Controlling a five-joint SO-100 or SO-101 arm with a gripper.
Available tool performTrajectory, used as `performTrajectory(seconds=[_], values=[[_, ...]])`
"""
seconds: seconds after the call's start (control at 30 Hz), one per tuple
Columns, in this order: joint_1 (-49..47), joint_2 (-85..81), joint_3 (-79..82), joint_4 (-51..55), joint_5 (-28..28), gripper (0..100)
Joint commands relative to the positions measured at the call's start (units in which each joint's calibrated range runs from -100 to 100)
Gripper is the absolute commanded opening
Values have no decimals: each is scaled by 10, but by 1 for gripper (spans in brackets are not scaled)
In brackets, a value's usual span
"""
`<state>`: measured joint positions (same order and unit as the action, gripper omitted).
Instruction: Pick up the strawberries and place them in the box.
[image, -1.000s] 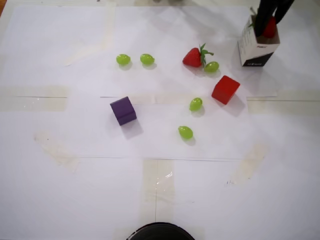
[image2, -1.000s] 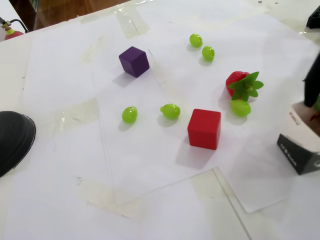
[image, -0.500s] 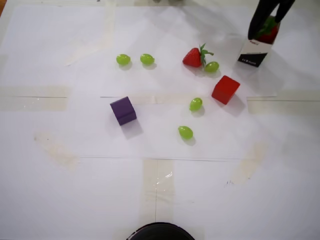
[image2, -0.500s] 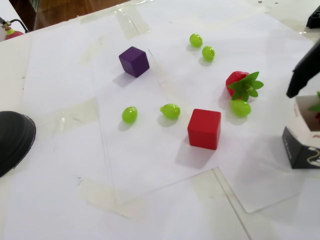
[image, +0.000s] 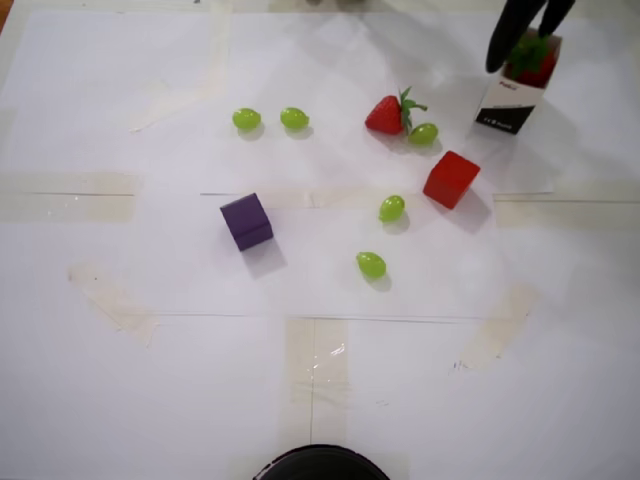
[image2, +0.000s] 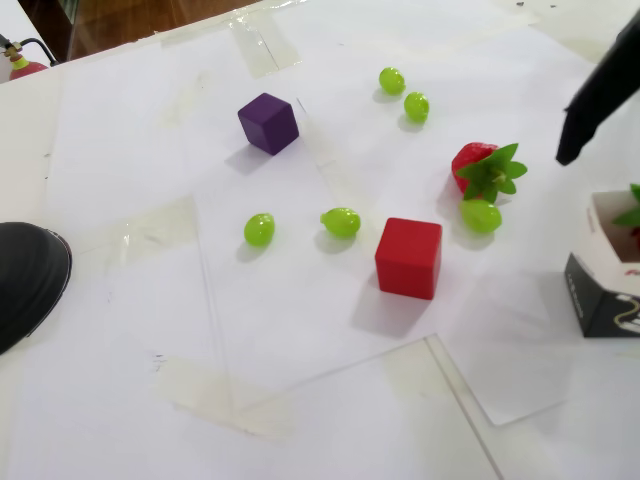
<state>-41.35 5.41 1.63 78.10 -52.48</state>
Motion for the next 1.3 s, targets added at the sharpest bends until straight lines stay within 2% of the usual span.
performTrajectory(seconds=[0.0,0.17,0.3,0.57,0.73,0.83,1.0,1.27], values=[[6,-40,7,-39,8,30],[5,-45,115,-151,12,31],[6,-50,127,-155,14,31],[13,-54,-94,29,21,30],[15,-55,-153,70,21,30],[24,-58,-146,83,23,29],[64,-82,-91,129,23,16],[167,-143,52,119,82,15]])
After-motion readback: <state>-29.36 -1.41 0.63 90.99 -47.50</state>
